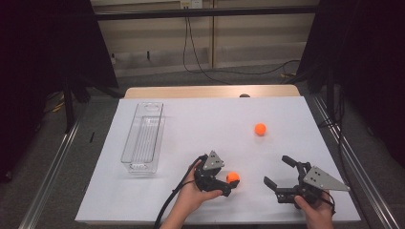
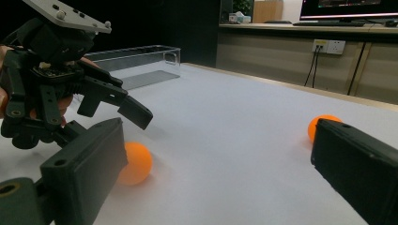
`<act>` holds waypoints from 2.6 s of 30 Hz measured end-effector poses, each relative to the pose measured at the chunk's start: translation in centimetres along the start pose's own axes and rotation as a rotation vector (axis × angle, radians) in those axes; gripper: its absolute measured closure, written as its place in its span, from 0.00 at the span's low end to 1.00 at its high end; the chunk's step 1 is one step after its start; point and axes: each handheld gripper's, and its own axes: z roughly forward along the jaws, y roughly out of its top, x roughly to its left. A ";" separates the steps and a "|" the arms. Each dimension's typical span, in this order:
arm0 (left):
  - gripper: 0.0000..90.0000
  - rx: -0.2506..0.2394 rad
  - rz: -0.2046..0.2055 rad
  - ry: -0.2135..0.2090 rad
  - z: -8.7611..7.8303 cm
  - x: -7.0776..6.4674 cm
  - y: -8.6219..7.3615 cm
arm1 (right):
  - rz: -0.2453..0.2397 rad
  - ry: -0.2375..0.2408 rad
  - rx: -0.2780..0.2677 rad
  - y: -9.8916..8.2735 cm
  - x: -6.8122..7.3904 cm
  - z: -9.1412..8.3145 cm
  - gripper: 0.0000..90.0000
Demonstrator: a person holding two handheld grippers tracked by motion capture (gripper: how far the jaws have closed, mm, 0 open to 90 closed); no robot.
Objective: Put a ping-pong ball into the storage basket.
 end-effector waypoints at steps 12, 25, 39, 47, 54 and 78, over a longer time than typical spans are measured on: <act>0.27 0.031 0.021 -0.022 0.5 -0.2 -0.1 | -0.002 0.002 -0.002 0.0 0.0 0.0 0.04; 0.37 0.055 0.037 -0.027 0.9 -0.3 -0.1 | -0.001 0.003 -0.002 0.0 0.0 0.0 0.04; 0.43 0.071 0.031 -0.029 1.3 -0.2 0.0 | -0.002 0.002 -0.002 0.0 0.0 0.0 0.04; 0.47 0.082 0.029 -0.040 1.6 -0.3 0.0 | 0.000 0.002 -0.003 0.0 0.0 0.0 0.04; 0.50 0.096 0.028 -0.041 1.7 -0.4 0.0 | -0.003 0.002 -0.002 0.0 0.0 0.0 0.04; 0.56 0.114 0.018 -0.046 1.7 -0.4 0.0 | 0.000 0.001 -0.004 0.0 0.0 0.0 0.04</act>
